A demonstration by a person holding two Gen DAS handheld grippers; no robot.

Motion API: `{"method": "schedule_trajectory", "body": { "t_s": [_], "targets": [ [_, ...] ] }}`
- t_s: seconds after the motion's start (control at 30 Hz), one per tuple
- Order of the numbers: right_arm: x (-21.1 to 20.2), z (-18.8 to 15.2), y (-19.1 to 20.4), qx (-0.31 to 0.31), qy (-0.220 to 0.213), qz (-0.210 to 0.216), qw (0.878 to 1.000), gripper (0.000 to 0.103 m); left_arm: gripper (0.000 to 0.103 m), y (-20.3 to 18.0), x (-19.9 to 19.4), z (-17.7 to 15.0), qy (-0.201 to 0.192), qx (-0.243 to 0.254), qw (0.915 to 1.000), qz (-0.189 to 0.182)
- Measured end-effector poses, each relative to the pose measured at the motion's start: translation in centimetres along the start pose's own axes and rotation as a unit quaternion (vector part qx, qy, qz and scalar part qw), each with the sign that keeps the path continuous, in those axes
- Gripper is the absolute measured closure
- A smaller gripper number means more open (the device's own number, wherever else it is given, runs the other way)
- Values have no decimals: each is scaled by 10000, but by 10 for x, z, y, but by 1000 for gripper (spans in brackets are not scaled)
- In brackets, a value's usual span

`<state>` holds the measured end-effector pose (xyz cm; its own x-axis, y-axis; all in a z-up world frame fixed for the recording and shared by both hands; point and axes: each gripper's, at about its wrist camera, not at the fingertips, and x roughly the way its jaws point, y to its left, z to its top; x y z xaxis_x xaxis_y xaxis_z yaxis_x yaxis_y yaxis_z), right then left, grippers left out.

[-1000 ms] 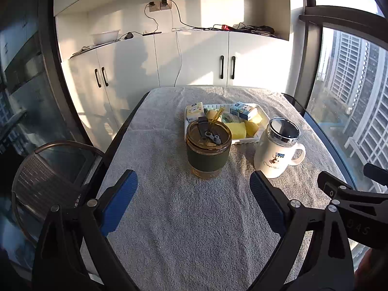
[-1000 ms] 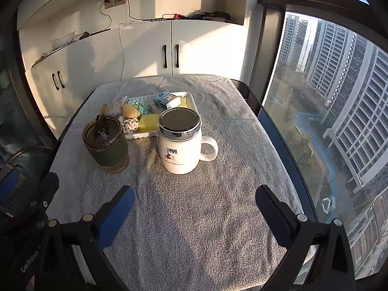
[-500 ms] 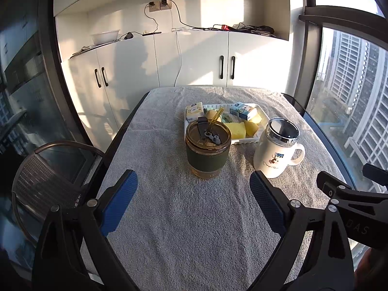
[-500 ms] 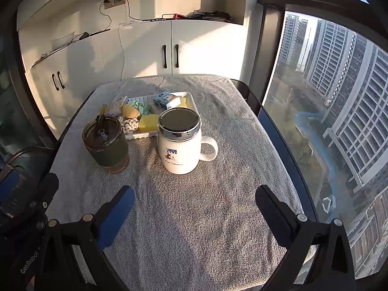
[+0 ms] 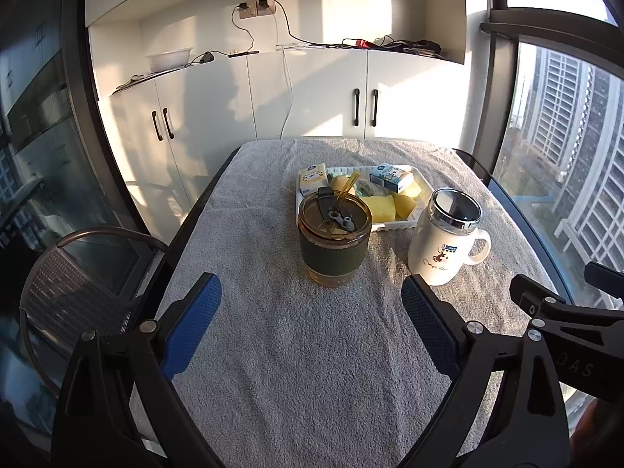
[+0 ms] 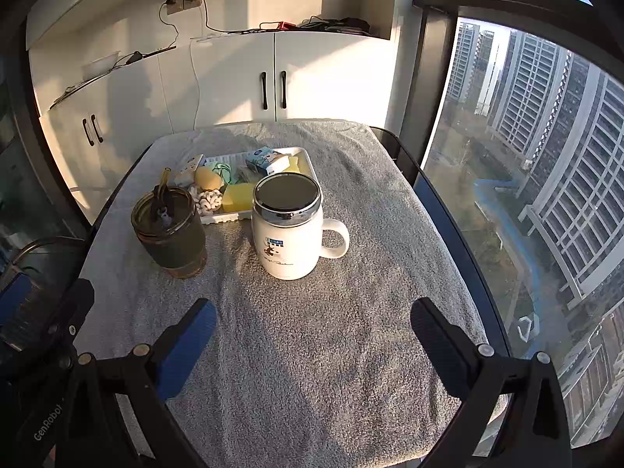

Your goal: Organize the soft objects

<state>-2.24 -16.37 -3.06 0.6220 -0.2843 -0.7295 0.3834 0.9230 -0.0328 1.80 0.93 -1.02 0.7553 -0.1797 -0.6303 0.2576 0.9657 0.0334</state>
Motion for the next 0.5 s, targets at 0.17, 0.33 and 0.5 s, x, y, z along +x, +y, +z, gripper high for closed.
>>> {"method": "schedule_trajectory", "body": {
  "t_s": [0.17,0.33,0.5],
  "targets": [
    [0,0,0,5,0,-3,10000,1,9,0,1,0,9,-4,10000,7],
    [1,-1,0,10,22,-9,10000,1,9,0,1,0,-1,5,10000,25],
    [0,-2,1,-3,8,-21,10000,1,8,-2,-1,-2,-80,82,9999,122]
  ]
}}
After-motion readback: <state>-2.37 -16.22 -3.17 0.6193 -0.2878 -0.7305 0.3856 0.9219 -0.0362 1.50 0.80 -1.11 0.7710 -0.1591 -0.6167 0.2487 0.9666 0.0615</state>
